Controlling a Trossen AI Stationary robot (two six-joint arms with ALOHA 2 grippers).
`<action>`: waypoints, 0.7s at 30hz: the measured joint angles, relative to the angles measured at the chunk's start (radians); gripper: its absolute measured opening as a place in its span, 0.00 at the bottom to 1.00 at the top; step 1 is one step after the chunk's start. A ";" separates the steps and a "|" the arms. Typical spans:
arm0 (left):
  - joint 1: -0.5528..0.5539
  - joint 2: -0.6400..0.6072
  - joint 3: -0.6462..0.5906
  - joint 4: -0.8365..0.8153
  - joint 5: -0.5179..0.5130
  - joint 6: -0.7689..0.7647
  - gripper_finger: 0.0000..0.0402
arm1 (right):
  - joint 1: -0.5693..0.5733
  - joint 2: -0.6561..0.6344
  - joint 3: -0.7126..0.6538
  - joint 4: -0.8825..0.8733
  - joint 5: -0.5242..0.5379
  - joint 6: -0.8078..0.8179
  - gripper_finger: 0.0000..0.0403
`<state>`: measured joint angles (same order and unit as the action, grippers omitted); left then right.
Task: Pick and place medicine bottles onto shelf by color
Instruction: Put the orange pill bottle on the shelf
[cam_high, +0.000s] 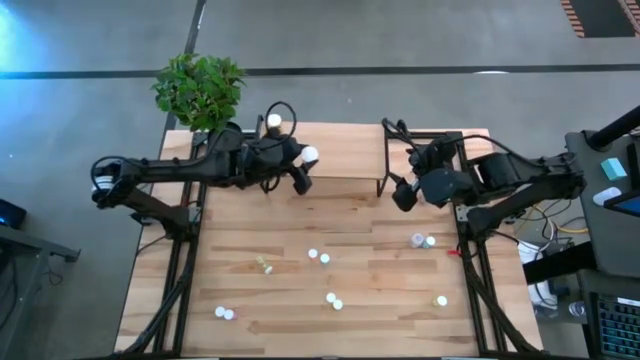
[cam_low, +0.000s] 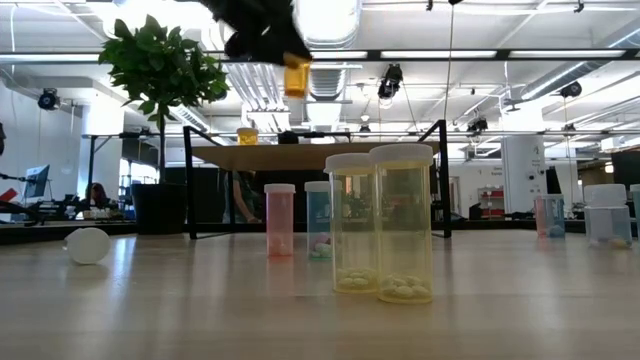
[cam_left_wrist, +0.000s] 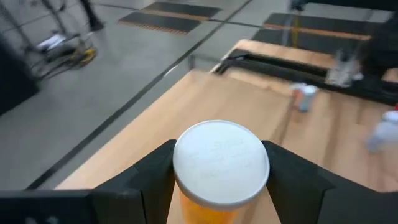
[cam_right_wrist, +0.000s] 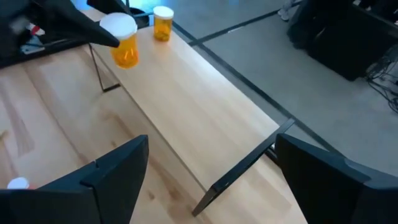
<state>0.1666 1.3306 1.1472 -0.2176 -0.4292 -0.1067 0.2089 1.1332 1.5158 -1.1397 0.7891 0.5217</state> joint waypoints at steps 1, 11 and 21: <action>0.011 -0.016 -0.032 0.021 -0.004 -0.009 0.50 | 0.000 -0.001 0.000 0.000 0.000 0.000 0.83; 0.199 -0.118 -0.211 0.060 -0.023 -0.019 0.50 | 0.000 0.002 0.000 0.000 0.028 -0.005 0.84; 0.308 -0.120 -0.300 0.114 -0.022 -0.012 0.50 | 0.000 0.002 0.000 -0.010 0.034 -0.001 0.83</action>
<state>0.4741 1.2110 0.8477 -0.1032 -0.4516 -0.1186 0.2089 1.1351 1.5158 -1.1500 0.8228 0.5207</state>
